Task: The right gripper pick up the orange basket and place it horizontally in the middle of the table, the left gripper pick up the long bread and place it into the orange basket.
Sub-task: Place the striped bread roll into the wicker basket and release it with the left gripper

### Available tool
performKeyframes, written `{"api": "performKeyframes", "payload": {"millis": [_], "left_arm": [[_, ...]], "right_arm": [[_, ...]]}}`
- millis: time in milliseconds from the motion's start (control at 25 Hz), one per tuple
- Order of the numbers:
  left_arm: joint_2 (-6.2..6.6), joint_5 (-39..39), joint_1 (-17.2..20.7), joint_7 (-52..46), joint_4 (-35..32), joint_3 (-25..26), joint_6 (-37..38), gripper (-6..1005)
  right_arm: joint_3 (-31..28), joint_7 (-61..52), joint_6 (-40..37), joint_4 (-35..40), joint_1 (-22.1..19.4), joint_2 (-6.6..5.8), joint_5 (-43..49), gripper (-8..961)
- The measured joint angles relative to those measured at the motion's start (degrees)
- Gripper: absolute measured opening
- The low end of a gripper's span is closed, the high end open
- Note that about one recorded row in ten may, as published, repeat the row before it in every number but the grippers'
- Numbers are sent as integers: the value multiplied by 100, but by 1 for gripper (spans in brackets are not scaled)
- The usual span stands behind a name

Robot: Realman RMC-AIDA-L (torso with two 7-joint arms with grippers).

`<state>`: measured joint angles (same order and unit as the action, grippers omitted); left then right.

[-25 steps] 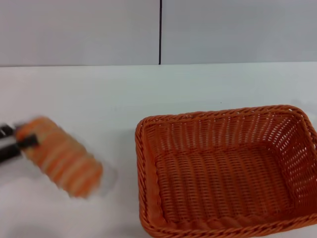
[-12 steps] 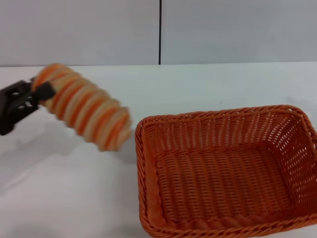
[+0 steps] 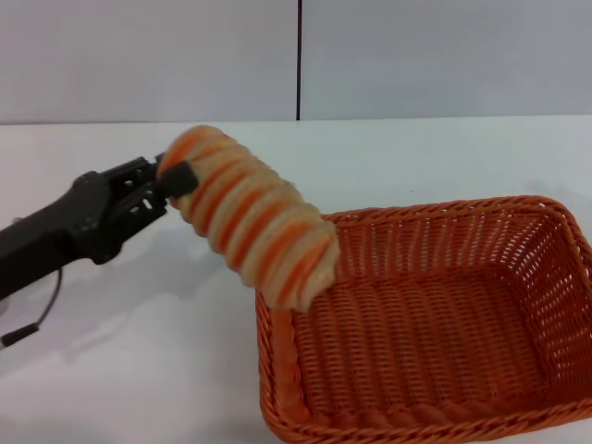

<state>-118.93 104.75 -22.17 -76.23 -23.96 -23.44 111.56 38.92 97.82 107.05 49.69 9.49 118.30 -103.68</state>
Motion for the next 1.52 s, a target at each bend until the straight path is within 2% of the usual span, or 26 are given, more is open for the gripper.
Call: {"api": "performKeyframes", "payload": {"millis": [400,760,840,920,1120,1240,1520], "left_arm": [[-8,9,-159,501,574,-171,-196,258],[-17,9,-290,1174,940,-669,-461,207],[-16,10,-280,1366,1004,-843,-627,208],[-16,0,-284,1746,1116,-1232,-877,208],[-1,-28,-277,2054,1392,-1274,-1188,201],[4,-11,-250,2180,1409,-1315,-1216,356],[25,-11,-139,2354,1506,-1362,-1194,488]], "right_arm": [[2,-25,0,-6,35,24,-2,467],[-19,8,0,-155,-4,29,-6,467],[-20,12,0,-159,-14,28,0,467],[-10,14,0,-161,-11,24,13,467],[3,12,0,-162,22,17,16,467],[3,-8,0,-162,64,16,21,467],[-44,-1,-23,-176,109,15,23,467]]}}
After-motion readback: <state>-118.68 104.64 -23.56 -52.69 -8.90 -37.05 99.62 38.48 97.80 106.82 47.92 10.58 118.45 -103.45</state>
